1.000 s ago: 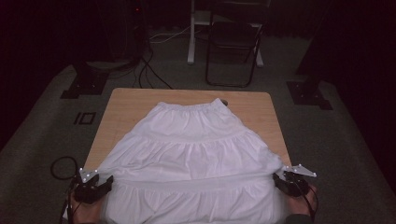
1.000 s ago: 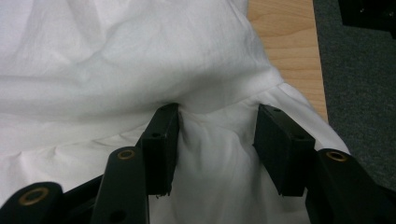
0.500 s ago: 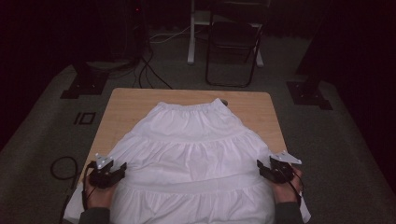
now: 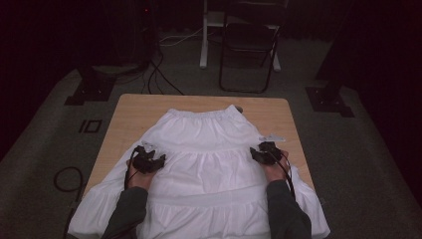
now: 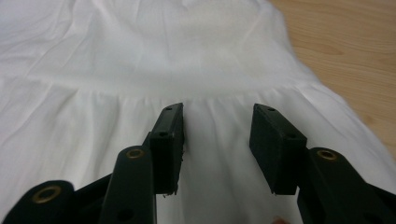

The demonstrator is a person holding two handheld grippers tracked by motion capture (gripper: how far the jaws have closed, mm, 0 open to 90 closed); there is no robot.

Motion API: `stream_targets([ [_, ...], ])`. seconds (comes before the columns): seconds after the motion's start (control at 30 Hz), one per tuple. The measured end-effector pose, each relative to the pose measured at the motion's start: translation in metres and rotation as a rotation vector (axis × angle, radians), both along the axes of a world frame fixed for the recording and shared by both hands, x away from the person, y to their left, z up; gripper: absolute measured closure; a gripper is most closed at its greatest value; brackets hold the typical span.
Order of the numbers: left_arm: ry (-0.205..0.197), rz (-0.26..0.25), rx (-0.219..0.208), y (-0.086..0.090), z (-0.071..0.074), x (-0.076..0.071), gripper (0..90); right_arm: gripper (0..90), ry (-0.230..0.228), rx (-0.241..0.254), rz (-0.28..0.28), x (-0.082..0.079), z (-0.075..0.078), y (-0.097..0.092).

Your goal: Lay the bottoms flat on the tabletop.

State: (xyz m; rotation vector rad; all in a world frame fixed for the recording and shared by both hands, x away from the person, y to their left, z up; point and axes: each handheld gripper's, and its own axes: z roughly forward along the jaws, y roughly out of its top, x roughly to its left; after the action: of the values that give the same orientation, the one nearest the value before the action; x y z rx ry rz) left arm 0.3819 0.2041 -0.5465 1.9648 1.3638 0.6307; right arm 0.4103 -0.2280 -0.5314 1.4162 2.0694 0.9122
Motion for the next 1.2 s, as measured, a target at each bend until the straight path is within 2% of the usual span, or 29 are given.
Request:
stream_targets([
  [0.1,-0.006,0.019,-0.012,0.001,-0.001,0.007,52.4,57.0,0.049,-0.006,-0.003,0.013,-0.009,0.005],
  [0.23,-0.006,0.053,-0.014,0.007,0.000,0.020,52.9,58.7,0.028,0.003,-0.019,0.022,-0.012,0.011],
  [0.37,-0.008,0.112,-0.015,0.019,0.000,0.029,52.9,58.6,0.016,0.011,-0.020,0.030,-0.014,0.018],
  [0.5,-0.008,0.184,-0.015,0.038,0.000,0.032,53.1,58.2,0.027,0.005,-0.007,0.038,-0.012,0.030],
  [0.6,-0.009,0.223,-0.017,0.049,0.000,0.032,53.2,57.5,0.025,-0.001,0.027,0.041,-0.012,0.042],
  [0.7,-0.006,0.233,-0.013,0.050,0.000,0.034,53.4,57.0,0.023,-0.008,0.031,0.044,-0.012,0.046],
  [0.83,0.010,0.244,-0.011,0.045,0.002,0.039,52.7,56.8,0.027,-0.016,0.001,0.049,-0.011,0.039],
  [0.97,0.043,0.201,-0.003,0.035,0.005,0.046,49.6,53.7,0.031,-0.029,-0.067,0.053,-0.011,0.029],
  [1.03,0.058,0.180,0.002,0.032,0.006,0.048,47.7,53.1,0.051,-0.004,-0.108,0.054,-0.010,0.022],
  [1.07,0.069,0.173,0.007,0.031,0.008,0.047,47.7,53.1,0.059,-0.009,-0.117,0.054,-0.009,0.020],
  [1.13,0.057,0.159,0.015,0.030,0.013,0.044,47.9,53.0,0.081,-0.020,-0.114,0.051,-0.006,0.020],
  [1.2,0.028,0.145,-0.010,0.033,0.022,0.037,47.9,52.5,0.073,-0.016,-0.096,0.045,0.000,0.015],
])
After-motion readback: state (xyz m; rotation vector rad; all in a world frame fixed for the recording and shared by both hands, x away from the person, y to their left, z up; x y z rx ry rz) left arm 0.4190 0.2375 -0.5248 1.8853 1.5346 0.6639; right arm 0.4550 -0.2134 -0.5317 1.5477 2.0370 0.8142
